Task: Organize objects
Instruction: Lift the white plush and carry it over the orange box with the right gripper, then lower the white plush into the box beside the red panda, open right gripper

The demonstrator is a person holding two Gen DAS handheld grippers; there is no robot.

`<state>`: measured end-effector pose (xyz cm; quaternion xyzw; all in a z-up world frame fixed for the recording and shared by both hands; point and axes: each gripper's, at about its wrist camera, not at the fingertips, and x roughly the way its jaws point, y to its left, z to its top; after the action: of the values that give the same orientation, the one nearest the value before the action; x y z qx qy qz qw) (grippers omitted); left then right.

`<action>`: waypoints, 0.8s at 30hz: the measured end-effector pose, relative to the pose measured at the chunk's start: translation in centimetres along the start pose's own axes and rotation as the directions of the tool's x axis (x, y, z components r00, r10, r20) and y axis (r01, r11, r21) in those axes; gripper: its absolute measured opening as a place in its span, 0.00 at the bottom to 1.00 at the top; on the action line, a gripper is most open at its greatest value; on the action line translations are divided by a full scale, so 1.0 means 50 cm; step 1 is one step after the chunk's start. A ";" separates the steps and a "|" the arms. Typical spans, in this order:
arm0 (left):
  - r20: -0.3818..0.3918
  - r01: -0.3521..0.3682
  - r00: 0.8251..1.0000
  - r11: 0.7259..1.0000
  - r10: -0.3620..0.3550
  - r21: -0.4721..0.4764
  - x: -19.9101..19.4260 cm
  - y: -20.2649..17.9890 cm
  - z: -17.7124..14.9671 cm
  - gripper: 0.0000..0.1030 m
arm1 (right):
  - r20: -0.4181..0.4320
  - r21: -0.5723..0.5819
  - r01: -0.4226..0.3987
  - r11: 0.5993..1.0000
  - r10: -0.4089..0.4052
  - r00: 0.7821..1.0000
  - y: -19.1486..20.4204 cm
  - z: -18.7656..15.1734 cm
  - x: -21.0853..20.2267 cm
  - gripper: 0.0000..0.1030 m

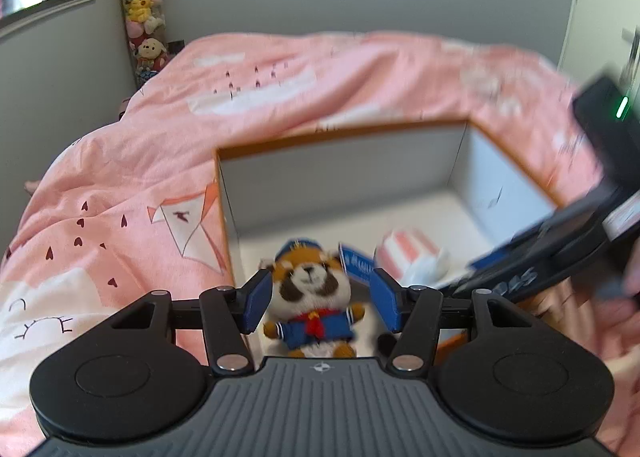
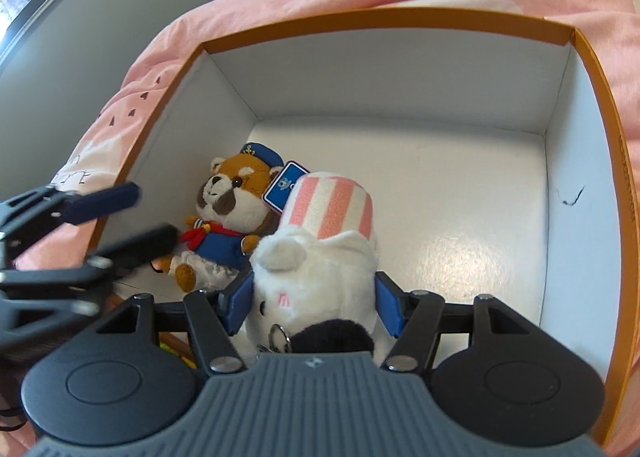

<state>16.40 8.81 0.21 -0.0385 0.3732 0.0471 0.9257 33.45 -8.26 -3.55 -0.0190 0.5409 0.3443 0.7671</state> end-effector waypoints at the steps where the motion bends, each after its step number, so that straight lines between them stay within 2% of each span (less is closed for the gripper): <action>1: 0.013 0.009 1.000 0.999 -0.009 -0.033 -0.009 0.011 0.004 0.64 | -0.007 0.005 0.005 1.000 -0.005 1.000 -0.001 0.002 0.003 0.63; 5: 0.029 0.046 0.999 0.982 -0.042 -0.185 -0.023 0.067 0.009 0.64 | -0.039 0.017 0.034 0.999 -0.033 0.999 0.000 0.010 0.020 0.64; 7: 0.008 0.058 0.998 0.969 -0.058 -0.241 -0.016 0.091 0.006 0.59 | -0.051 0.022 0.037 0.999 -0.036 0.998 0.003 0.014 0.028 0.64; 8: -0.003 0.059 0.998 0.966 -0.062 -0.252 -0.012 0.098 0.004 0.53 | -0.054 0.023 0.041 0.999 -0.040 0.998 0.006 0.016 0.030 0.64; 12: -0.037 0.049 0.997 0.963 -0.060 -0.266 0.005 0.114 -0.005 0.40 | -0.071 0.029 0.048 0.998 -0.045 0.996 0.012 0.030 0.041 0.64; 15: -0.044 0.052 0.997 0.964 -0.066 -0.261 0.008 0.113 -0.011 0.38 | -0.073 0.030 0.066 0.997 -0.063 0.995 0.013 0.046 0.037 0.63; 18: -0.023 0.046 0.998 0.966 -0.054 -0.254 0.002 0.112 -0.007 0.37 | -0.024 -0.004 0.105 0.994 -0.105 0.994 0.015 0.066 0.014 0.63; 24: -0.051 0.013 0.998 0.986 -0.021 -0.165 0.020 0.089 0.014 0.37 | -0.006 -0.113 0.199 0.974 -0.201 0.980 0.032 0.091 0.031 0.63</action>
<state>17.06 13.37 -0.14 -0.1190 0.3919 0.0688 0.9097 36.57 -4.40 -2.43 -0.1191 0.5227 0.2950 0.7909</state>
